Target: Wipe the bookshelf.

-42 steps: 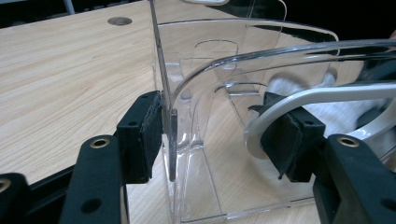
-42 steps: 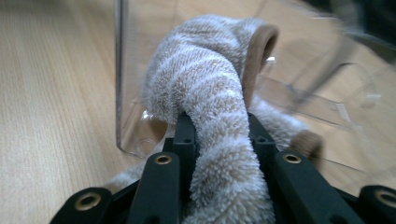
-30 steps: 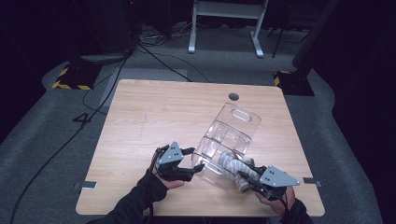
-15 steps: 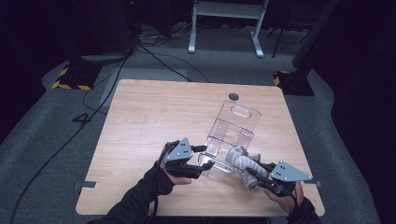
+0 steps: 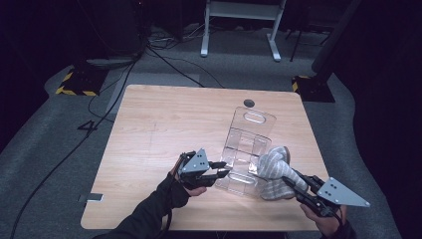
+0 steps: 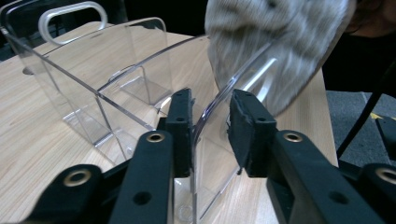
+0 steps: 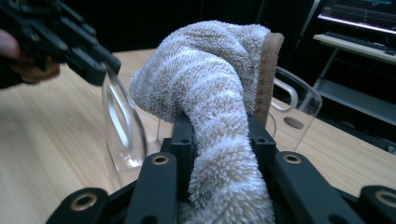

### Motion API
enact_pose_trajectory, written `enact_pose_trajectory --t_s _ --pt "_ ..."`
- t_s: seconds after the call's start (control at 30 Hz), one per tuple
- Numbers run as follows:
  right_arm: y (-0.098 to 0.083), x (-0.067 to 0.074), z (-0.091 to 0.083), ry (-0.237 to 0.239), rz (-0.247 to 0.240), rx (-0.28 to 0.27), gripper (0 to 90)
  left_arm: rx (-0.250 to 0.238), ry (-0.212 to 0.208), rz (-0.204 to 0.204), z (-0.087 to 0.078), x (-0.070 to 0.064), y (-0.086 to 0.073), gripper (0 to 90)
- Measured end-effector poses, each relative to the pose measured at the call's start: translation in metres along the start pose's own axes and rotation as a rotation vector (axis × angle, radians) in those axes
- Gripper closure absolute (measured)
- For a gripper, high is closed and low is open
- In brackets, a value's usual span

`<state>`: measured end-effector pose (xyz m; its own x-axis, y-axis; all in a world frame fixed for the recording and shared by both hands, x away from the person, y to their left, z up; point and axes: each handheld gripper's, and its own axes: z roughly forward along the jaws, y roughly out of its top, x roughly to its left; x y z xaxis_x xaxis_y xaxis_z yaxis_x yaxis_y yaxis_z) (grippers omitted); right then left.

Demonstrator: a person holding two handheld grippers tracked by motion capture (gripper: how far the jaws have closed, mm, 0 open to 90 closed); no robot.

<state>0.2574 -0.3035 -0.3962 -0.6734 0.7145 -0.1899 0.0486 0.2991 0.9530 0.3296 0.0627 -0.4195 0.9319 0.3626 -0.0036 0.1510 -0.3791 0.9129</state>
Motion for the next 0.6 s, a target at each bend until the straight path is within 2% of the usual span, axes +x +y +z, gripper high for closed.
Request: enact_pose_trajectory --t_s 0.07,0.13,0.17,0.2,0.27,0.3,0.33,0.37,0.43,0.5,0.57,0.6 --pt "0.001 0.001 -0.008 -0.019 -0.007 -0.015 71.0 0.0 0.008 -0.006 0.002 -0.003 0.001 74.6" --pt "0.001 0.003 -0.012 -0.002 -0.007 -0.026 71.0 -0.001 0.018 -0.004 0.003 -0.006 0.001 75.5" --pt "0.001 0.006 -0.014 0.008 -0.027 -0.027 71.0 -0.001 0.011 -0.007 0.004 -0.009 0.001 76.3" --pt "0.001 0.006 -0.014 0.008 -0.027 -0.027 71.0 -0.001 0.011 -0.007 0.004 -0.009 0.001 77.4" --pt "0.0 0.012 -0.011 0.048 -0.046 -0.016 70.9 -0.002 -0.002 -0.006 0.005 -0.011 0.002 78.0" --pt "-0.003 0.016 -0.007 0.071 -0.069 0.0 70.9 -0.001 -0.019 -0.01 0.005 -0.01 0.002 78.6" --pt "-0.009 0.024 0.003 0.091 -0.115 0.041 70.7 -0.007 -0.06 -0.017 0.006 -0.01 0.001 80.0" --pt "-0.009 0.024 0.003 0.091 -0.115 0.041 70.7 -0.007 -0.06 -0.017 0.006 -0.01 0.001 80.5" --pt "-0.014 0.028 0.014 0.111 -0.128 0.062 70.5 -0.006 -0.057 -0.011 0.006 -0.011 0.001 80.9" --pt "-0.019 0.031 0.023 0.115 -0.163 0.087 70.6 -0.008 -0.062 -0.015 0.007 -0.011 0.001 81.5" --pt "-0.024 0.032 0.03 0.133 -0.144 0.093 70.5 -0.007 -0.066 -0.016 0.007 -0.011 0.001 82.3" --pt "-0.027 0.032 0.033 0.135 -0.149 0.103 70.5 -0.008 -0.071 -0.017 0.008 -0.011 0.001 82.8"
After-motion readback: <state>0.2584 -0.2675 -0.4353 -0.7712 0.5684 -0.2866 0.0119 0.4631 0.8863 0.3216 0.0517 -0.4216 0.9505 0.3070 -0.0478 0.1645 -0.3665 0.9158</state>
